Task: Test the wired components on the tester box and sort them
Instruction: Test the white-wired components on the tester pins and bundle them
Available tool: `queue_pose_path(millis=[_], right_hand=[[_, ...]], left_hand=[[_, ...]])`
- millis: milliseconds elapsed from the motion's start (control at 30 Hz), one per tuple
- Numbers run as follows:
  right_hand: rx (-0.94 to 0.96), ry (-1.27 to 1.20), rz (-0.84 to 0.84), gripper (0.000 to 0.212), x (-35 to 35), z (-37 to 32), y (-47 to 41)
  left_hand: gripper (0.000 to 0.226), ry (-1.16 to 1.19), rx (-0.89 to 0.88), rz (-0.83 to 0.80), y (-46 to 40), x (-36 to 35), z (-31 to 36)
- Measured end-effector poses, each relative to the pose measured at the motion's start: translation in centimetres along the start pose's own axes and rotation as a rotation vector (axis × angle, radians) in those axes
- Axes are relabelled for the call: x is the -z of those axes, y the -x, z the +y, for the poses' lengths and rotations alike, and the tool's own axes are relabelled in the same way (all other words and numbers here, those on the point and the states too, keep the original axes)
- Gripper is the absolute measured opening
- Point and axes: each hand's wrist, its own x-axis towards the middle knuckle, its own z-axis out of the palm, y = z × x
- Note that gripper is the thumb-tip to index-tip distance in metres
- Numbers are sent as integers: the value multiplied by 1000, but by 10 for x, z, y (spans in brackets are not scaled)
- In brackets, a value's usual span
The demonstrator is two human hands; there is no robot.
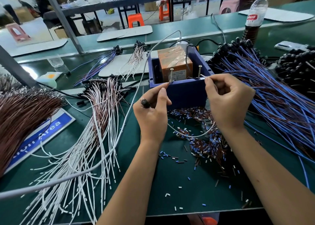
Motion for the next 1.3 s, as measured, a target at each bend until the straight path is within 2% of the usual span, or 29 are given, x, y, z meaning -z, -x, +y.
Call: queue_pose_path(millis=[233, 433, 733, 967, 1300], right_hand=[[-38, 6, 18, 16, 1, 3, -1], [21, -20, -30, 16, -2, -1, 2], [19, -37, -32, 14, -3, 3, 2], [15, -32, -47, 14, -3, 2, 3], [9, -36, -51, 15, -1, 0, 4]], left_hand=[[17, -56, -49, -42, 0, -1, 2], [17, -137, -63, 45, -6, -3, 1], [16, -101, -79, -74, 2, -4, 8], [16, -222, -85, 135, -8, -6, 4], [15, -240, -92, 167, -10, -4, 9]])
